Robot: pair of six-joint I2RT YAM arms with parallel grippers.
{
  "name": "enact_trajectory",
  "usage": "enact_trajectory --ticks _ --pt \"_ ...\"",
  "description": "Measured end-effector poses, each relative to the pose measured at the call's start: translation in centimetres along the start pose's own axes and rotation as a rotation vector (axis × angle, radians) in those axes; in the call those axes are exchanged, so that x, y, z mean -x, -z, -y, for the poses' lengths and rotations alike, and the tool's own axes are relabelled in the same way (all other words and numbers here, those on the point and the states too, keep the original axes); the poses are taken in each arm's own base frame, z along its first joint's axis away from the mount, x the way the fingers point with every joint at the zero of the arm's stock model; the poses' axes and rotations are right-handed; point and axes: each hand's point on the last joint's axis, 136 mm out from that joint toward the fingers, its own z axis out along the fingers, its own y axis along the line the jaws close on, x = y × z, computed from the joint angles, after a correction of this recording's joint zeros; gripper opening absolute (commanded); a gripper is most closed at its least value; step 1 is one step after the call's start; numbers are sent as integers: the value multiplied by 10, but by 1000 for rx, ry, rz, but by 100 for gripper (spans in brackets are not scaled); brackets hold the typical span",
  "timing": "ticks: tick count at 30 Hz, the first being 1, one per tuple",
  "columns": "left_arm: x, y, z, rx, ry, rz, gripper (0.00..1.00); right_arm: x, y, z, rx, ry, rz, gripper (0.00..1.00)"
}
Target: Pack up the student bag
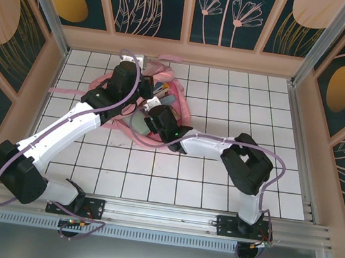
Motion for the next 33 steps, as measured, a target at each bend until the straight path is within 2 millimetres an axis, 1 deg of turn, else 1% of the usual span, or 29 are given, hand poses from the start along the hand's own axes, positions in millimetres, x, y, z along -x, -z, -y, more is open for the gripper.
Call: enact_trajectory --ticks 3,7,10,12,16,17,19,22,24,25,26,27,28,29,32,33 --pt "0 0 0 -1 0 0 0 15 21 7 24 -52 38 59" --pt "-1 -1 0 -1 0 -3 0 33 55 27 47 -149 100 59" --pt "-6 -2 0 -9 -1 -15 0 34 72 47 41 -220 123 58" --pt "-9 -3 1 -20 -2 -23 0 28 79 59 34 -261 122 58" --pt "-18 -6 4 -49 0 -42 0 3 89 80 10 -341 99 57" --pt "-21 -6 4 -57 1 -49 3 -2 91 84 4 -358 95 57" --pt "-31 -8 3 -73 5 -72 20 -13 96 94 -3 -400 86 57" --pt "-45 -11 2 -86 15 -108 22 -24 100 104 -9 -453 82 58" --pt "-49 -12 1 -90 23 -114 21 -29 102 108 -12 -472 77 59" --pt "-50 -12 0 -91 27 -112 22 -32 102 109 -14 -483 75 63" --pt "-52 -11 -1 -91 28 -111 26 -33 102 109 -12 -488 73 64" --pt "-54 -10 -2 -91 29 -110 35 -34 102 109 -9 -494 72 67" --pt "-55 -9 -3 -91 33 -110 40 -35 102 109 -7 -499 69 70" --pt "-56 -8 -4 -90 41 -110 41 -36 102 108 -1 -505 68 73" --pt "-56 -5 -8 -77 57 -98 41 -36 101 106 20 -521 65 76" --pt "-56 -3 -11 -65 60 -88 42 -35 101 105 30 -531 65 80"
